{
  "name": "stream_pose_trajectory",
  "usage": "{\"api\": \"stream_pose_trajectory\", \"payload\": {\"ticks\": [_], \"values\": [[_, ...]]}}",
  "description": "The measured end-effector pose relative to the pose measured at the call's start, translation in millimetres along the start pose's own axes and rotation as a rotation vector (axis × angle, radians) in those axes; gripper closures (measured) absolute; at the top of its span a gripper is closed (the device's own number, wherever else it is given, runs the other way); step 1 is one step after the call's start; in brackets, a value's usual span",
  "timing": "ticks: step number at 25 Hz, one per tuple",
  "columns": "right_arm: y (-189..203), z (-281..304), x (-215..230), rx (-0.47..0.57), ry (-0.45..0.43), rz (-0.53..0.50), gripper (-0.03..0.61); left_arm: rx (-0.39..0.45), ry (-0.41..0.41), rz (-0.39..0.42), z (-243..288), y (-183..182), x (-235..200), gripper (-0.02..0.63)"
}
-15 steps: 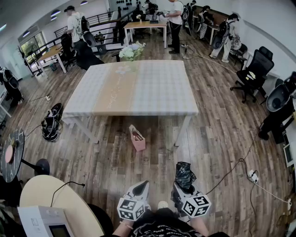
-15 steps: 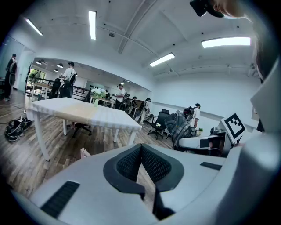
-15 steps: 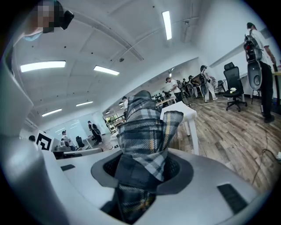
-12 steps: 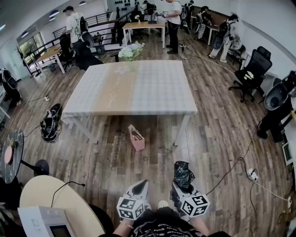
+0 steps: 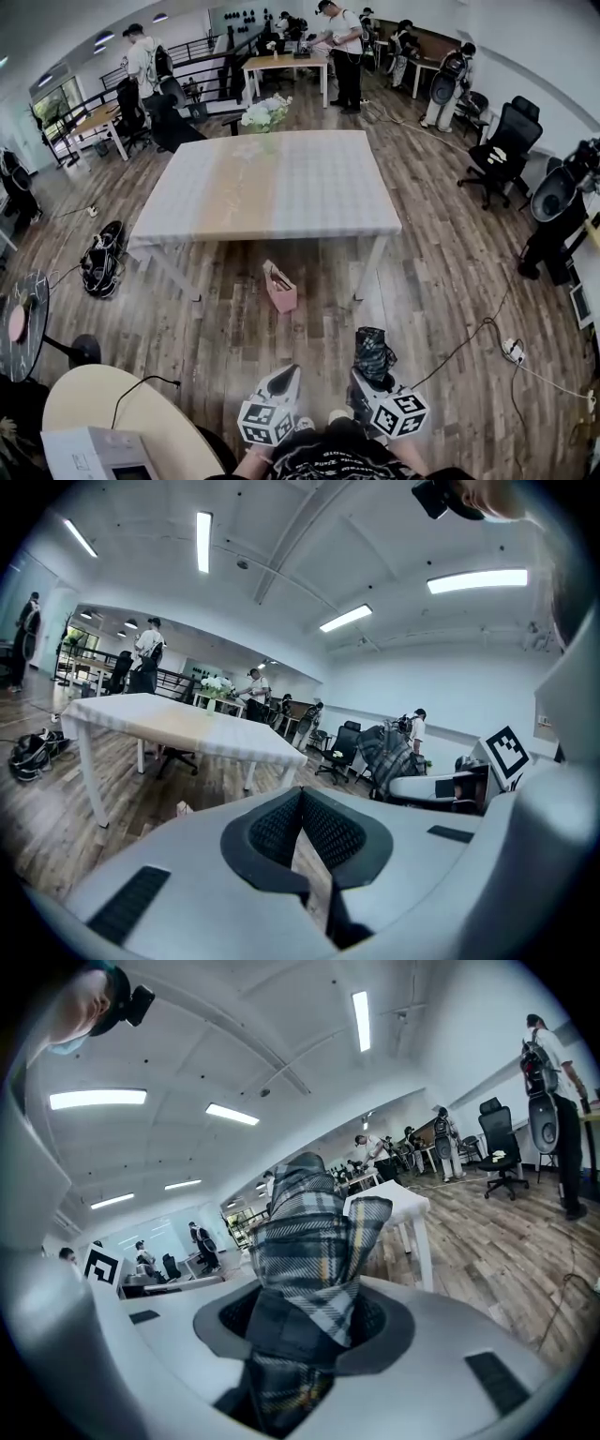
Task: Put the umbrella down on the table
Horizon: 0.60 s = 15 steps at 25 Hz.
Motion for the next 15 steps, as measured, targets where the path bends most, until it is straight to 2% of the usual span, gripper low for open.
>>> {"api": "stream_pose_trajectory", "payload": {"ticks": [5, 11, 15], "values": [[3, 10, -13, 0.019, 0.012, 0.034, 0.383, 0.000, -0.014, -0.009, -17, 4, -22, 0.594], [15, 29, -22, -0.017, 0.007, 0.058, 0.382, -0.003, -0.040, -0.031, -22, 7, -46, 0.594], [16, 56, -21, -0.057, -0.008, 0.000, 0.382, -0.019, -0.064, -0.028, -11, 5, -61, 0.594]]}}
Point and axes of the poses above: the fingertips, and each gripper's own axes: z forward along the fingers, x to its right, y out of its underside, the point moved 7 cm from there along -z, backward along the fingers, and after that the axes turned 3 degrees about -z, right-handed, at the moved point
